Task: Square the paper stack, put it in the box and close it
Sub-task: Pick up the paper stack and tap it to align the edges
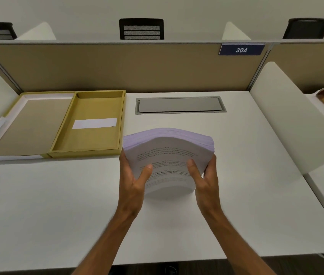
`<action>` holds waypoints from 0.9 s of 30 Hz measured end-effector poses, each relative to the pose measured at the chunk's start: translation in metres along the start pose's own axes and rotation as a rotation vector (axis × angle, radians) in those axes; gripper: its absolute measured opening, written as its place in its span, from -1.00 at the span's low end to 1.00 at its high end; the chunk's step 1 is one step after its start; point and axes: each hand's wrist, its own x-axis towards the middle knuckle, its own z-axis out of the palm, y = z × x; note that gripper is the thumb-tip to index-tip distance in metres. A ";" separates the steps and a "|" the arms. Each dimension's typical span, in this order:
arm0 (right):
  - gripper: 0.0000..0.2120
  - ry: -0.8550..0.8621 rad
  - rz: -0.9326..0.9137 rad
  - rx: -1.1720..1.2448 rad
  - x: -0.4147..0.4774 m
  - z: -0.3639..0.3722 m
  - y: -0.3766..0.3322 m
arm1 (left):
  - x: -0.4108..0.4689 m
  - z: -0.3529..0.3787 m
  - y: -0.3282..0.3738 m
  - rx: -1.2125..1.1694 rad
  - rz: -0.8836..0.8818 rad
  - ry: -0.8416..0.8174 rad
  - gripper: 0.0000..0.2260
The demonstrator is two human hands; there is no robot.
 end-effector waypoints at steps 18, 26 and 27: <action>-0.68 0.382 0.107 0.004 0.037 0.029 -0.032 | 0.039 0.038 0.033 -0.012 -0.197 0.520 -0.81; -0.73 0.377 0.130 -0.029 0.043 0.027 -0.033 | 0.043 0.037 0.037 0.029 -0.209 0.525 -0.83; -0.73 0.372 0.132 -0.028 0.044 0.027 -0.033 | 0.044 0.036 0.037 0.036 -0.199 0.515 -0.82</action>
